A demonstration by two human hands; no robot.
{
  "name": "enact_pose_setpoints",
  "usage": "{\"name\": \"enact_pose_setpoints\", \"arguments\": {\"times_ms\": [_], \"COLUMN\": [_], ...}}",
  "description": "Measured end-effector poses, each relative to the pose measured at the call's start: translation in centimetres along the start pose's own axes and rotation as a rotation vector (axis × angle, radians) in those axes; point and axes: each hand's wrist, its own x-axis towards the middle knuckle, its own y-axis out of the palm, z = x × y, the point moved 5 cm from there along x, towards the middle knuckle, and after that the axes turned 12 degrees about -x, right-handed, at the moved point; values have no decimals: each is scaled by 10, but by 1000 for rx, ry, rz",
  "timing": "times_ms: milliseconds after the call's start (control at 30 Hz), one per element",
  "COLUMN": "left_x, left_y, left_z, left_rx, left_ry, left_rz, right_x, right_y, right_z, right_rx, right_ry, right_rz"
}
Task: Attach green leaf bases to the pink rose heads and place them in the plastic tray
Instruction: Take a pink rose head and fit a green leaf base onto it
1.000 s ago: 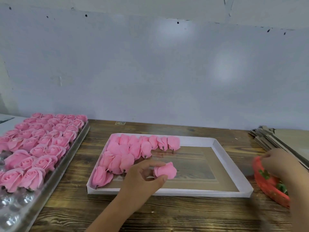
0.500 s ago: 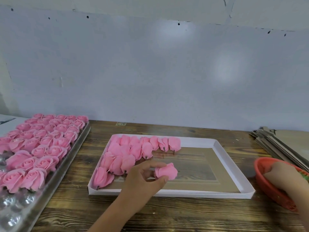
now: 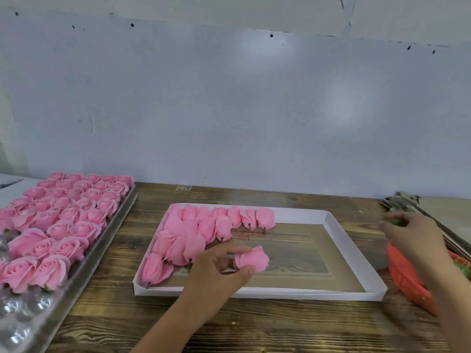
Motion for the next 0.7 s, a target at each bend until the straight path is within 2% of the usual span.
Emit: {"name": "enact_pose_setpoints", "arguments": {"times_ms": [100,233,500,633,700], "left_x": [0,0,2,3,3], "left_y": [-1,-1,-3,-3,-3], "left_z": [-1,0,4,6,7], "left_rx": [-20,-33,-32,-35,-32], "left_ry": [-3,-7,-11,-7,-4], "left_rz": [-5,-17,-24,-24,-24], "right_x": [-20,-41,-86,-97,-100], "right_y": [14,52,108,112,114], "right_z": [31,55,89,101,101], "right_rx": [201,378,345,375,361], "right_ry": [-23,28,-18,-83,-60], "right_rz": [13,134,316,321,353]}}
